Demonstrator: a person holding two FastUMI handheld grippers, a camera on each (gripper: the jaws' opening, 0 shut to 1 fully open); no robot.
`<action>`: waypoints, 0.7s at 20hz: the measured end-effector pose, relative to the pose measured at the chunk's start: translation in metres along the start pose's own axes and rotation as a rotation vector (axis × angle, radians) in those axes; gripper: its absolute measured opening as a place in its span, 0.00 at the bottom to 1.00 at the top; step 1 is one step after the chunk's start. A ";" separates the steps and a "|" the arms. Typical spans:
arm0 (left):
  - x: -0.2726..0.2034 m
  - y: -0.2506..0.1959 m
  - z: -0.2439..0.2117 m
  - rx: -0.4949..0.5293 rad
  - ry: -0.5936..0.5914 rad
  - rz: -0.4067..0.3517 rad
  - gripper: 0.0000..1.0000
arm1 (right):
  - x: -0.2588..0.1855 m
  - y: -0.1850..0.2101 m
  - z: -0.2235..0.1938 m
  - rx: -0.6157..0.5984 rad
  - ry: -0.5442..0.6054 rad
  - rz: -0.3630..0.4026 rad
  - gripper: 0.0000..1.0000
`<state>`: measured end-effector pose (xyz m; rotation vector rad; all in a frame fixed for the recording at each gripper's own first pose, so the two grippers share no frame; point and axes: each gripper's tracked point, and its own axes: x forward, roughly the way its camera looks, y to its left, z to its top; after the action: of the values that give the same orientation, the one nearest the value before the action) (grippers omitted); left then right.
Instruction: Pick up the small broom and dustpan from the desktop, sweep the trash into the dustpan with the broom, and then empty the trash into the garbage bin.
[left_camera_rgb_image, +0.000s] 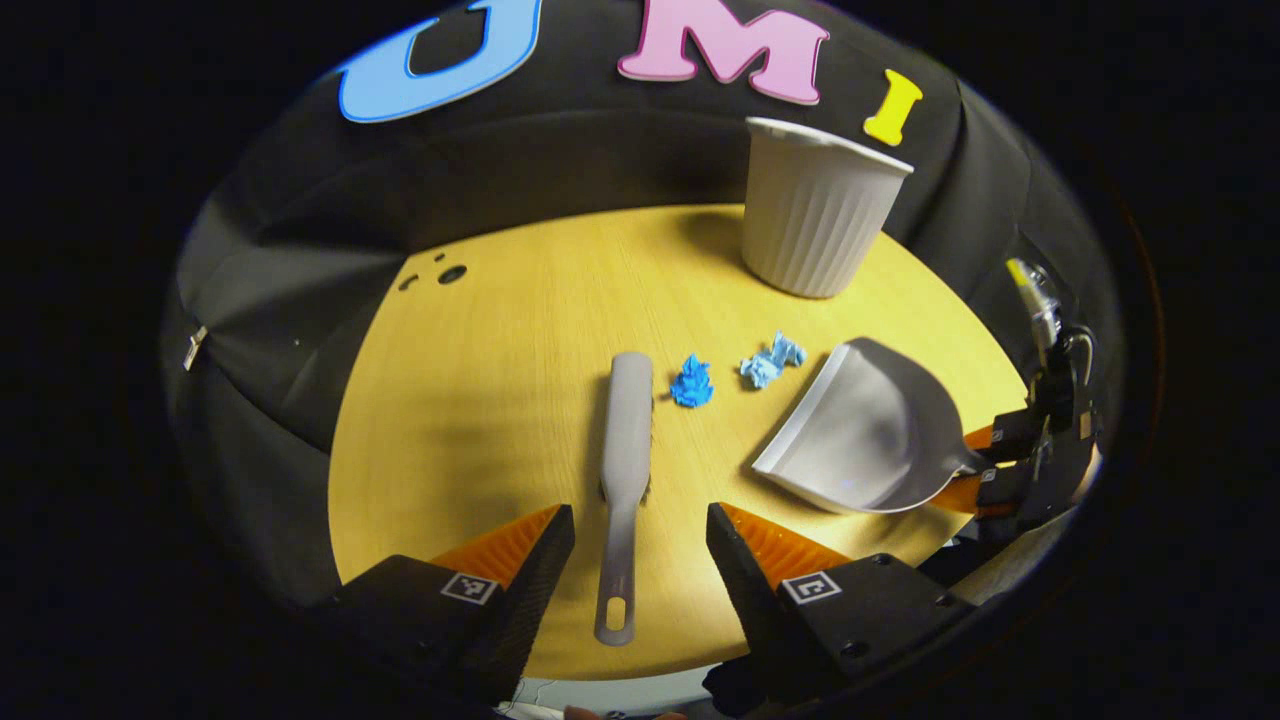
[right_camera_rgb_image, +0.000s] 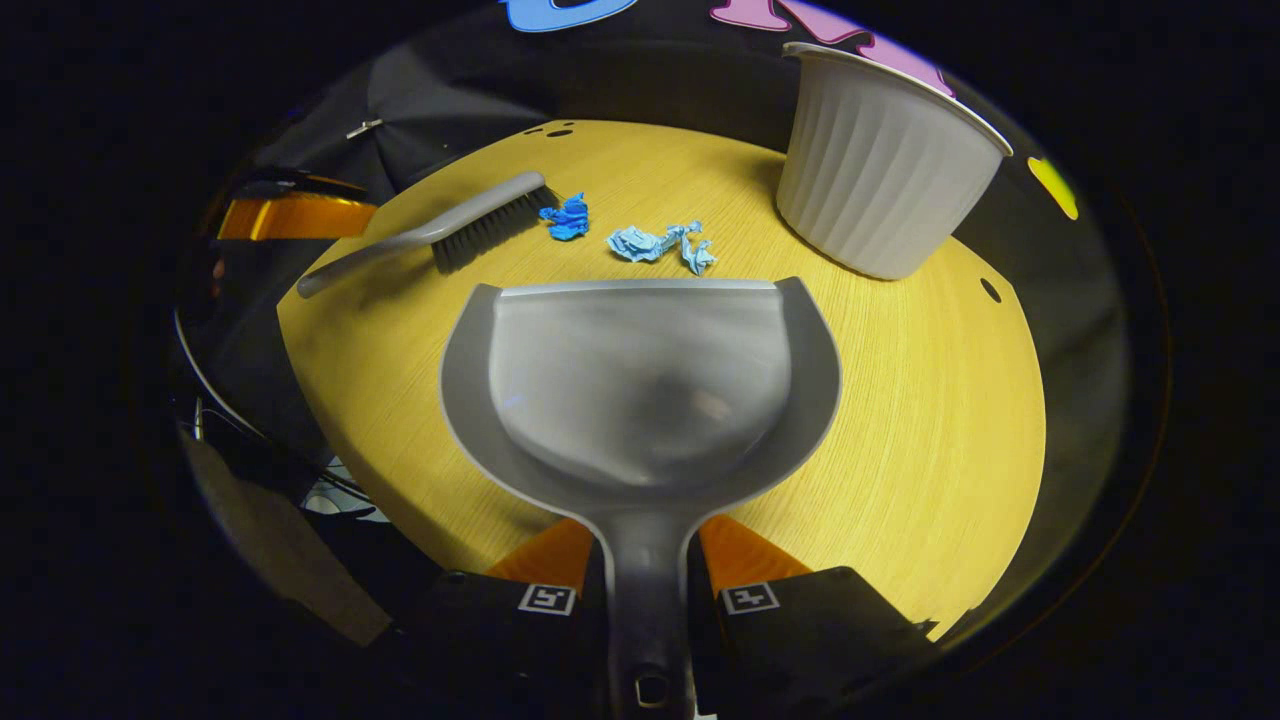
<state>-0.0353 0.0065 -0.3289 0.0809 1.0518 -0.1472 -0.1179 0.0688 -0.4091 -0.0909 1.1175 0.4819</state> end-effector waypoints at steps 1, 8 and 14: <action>0.006 0.001 -0.003 -0.002 0.024 -0.001 0.87 | -0.001 -0.004 0.001 -0.009 0.001 0.003 0.38; 0.055 0.010 -0.020 0.000 0.170 -0.002 0.80 | -0.004 -0.028 0.006 -0.095 0.014 0.040 0.38; 0.077 0.020 -0.033 0.021 0.261 0.035 0.34 | 0.003 -0.041 0.015 -0.099 0.028 0.060 0.38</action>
<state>-0.0224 0.0244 -0.4125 0.1402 1.3083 -0.1181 -0.0866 0.0376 -0.4122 -0.1517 1.1263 0.5911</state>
